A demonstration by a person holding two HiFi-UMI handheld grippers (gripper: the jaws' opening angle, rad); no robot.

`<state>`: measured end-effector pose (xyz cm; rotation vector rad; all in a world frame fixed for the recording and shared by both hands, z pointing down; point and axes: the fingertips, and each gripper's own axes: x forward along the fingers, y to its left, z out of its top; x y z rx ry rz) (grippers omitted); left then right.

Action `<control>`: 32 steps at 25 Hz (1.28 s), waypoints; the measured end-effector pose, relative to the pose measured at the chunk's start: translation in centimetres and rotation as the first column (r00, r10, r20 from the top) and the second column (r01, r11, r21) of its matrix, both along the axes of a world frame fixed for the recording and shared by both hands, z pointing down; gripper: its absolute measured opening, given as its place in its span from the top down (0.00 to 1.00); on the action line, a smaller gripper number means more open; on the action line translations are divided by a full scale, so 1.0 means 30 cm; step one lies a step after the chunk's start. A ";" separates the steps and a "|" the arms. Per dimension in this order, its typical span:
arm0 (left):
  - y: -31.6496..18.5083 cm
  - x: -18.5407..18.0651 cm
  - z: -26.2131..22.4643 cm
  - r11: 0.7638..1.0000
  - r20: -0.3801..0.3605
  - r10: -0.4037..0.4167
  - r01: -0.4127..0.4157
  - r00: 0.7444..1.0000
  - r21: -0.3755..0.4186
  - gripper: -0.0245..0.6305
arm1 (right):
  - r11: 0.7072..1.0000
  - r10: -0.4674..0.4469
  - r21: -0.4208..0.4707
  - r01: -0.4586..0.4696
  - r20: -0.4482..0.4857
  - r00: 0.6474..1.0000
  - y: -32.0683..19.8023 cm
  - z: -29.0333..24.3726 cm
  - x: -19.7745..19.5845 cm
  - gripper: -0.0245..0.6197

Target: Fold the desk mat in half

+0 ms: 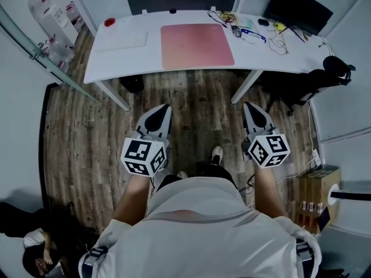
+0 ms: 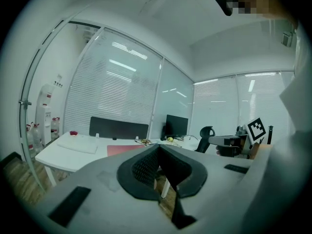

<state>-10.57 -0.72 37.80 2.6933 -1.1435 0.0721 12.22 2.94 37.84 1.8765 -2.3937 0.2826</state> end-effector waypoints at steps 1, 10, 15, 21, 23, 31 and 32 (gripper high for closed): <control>-0.026 -0.003 0.002 1.000 0.006 -0.008 0.008 1.000 0.001 0.94 | 1.000 -0.008 0.001 0.008 0.005 1.000 -0.039 0.002 0.002 0.88; -0.314 0.096 -0.011 0.991 0.034 -0.132 0.132 0.991 0.007 0.94 | 0.989 -0.151 0.006 0.151 0.008 0.989 -0.412 0.011 0.091 0.88; -0.467 0.248 -0.050 0.983 0.046 -0.182 0.180 0.982 0.029 0.94 | 0.981 -0.193 0.010 0.193 0.016 0.981 -0.620 -0.018 0.258 0.88; -0.608 0.365 -0.011 0.961 0.059 -0.276 0.276 0.959 0.000 0.94 | 0.970 -0.240 -0.029 0.241 0.035 0.970 -0.818 0.036 0.428 0.88; -0.632 0.383 0.020 0.954 0.066 -0.299 0.300 0.952 -0.017 0.94 | 0.965 -0.256 -0.053 0.258 0.041 0.966 -0.864 0.080 0.454 0.88; -0.745 0.278 0.108 0.938 0.079 -0.331 0.337 0.940 -0.079 0.95 | 0.944 -0.301 -0.122 0.307 0.064 0.952 -1.005 0.182 0.326 0.88; -0.763 0.263 0.117 0.940 0.074 -0.325 0.331 0.943 -0.085 0.94 | 0.944 -0.297 -0.131 0.303 0.060 0.953 -1.022 0.188 0.307 0.88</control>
